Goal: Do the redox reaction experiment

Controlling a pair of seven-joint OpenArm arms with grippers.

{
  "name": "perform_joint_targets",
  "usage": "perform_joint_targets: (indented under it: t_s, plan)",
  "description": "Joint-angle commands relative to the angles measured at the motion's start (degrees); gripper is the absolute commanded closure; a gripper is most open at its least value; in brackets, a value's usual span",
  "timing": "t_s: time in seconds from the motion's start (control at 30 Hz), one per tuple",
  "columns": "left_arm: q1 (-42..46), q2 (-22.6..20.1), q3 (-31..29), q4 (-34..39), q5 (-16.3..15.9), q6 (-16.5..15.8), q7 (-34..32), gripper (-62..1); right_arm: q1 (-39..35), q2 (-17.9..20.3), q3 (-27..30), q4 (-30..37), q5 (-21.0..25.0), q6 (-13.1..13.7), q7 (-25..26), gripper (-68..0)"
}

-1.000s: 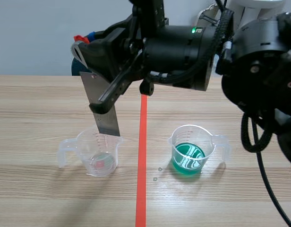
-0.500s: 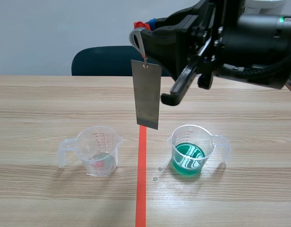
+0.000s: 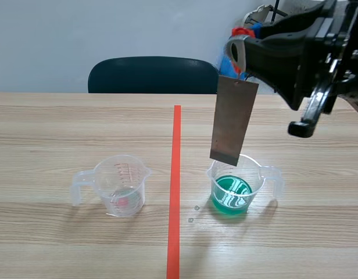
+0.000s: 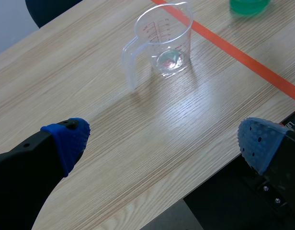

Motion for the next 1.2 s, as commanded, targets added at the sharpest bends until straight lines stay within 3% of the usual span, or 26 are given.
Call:
perform_joint_targets:
  t_s: [0.0,0.2,0.4,0.57,1.17]
  plan:
    - [0.07,0.00,-0.13,0.48,-0.44,0.07,-0.79,-62.3,-0.48,1.53,1.11,0.59,0.76,-0.22,1.68,-0.6]
    - [0.07,0.00,-0.13,0.48,-0.44,0.07,-0.76,-62.3,-4.24,4.48,3.76,0.50,1.22,-0.33,3.76,-0.6]
    - [0.07,0.00,-0.13,0.48,-0.44,0.07,-0.81,-62.3,-5.42,4.59,4.33,-2.14,1.22,-0.46,4.70,-0.6]
    - [0.07,0.00,-0.13,0.48,-0.44,0.07,-0.83,-62.3,-5.40,4.59,4.33,-5.29,1.22,-0.44,8.94,-0.6]
    - [0.07,-0.02,-0.13,0.48,-0.44,0.07,-0.81,-62.3,-5.40,4.57,4.33,-5.55,1.20,-0.42,9.73,-0.6]
